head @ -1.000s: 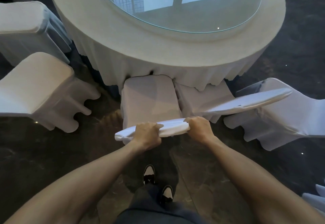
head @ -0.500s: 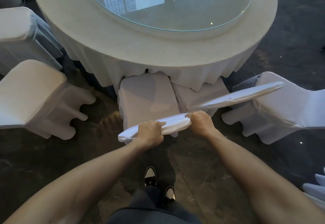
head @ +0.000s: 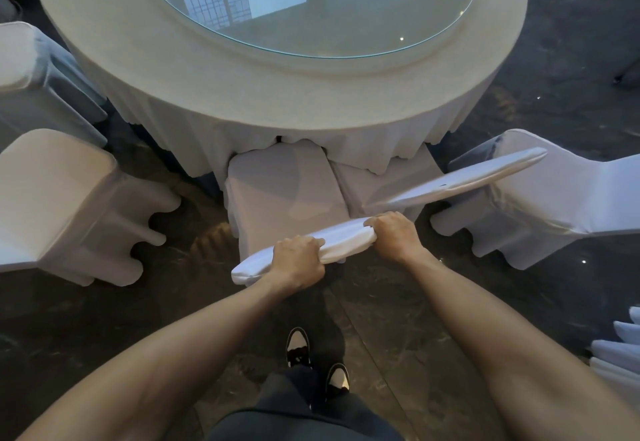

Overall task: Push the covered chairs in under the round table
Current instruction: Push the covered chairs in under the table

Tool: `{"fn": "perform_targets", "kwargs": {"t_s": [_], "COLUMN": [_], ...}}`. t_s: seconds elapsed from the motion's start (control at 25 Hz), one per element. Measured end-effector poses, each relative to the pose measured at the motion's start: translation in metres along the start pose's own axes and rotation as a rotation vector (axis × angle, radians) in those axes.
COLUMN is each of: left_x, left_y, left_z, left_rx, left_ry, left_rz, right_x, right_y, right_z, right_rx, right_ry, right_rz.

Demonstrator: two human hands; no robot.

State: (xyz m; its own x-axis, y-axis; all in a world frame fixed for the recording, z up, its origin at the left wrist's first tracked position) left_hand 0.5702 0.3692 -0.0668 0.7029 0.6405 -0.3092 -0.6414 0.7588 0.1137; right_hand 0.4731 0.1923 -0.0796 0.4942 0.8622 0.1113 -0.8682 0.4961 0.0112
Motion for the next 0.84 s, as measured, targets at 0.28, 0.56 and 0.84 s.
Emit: {"fn": "perform_targets", "kwargs": {"t_s": [0.28, 0.56, 0.84], "left_x": [-0.003, -0.023, -0.056], "left_y": [0.003, 0.0, -0.014], "left_z": [-0.001, -0.002, -0.008], "left_rx": [0.014, -0.017, -0.038], "left_ry": [0.146, 0.124, -0.003], "left_rz": [0.052, 0.052, 0.068], "right_x": [0.002, -0.009, -0.026], "right_y": [0.01, 0.02, 0.019], "right_z": [0.006, 0.016, 0.017], "right_rx": [0.006, 0.002, 0.036], "right_ry": [-0.082, -0.183, -0.225], "right_rz": [-0.038, -0.045, 0.041]}}
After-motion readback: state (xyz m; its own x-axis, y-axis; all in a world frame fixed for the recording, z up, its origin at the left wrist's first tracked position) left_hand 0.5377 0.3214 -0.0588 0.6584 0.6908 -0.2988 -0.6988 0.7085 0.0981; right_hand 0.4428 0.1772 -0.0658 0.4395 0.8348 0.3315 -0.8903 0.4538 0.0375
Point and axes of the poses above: each hand's wrist, its own y-axis away from the middle knuckle, its own z-axis out of the back of the hand, x = y × z, the point moved 5 cm from there along -y, towards the middle knuckle, and after that the axes turned 15 degrees about -x, right-handed, at the moved point
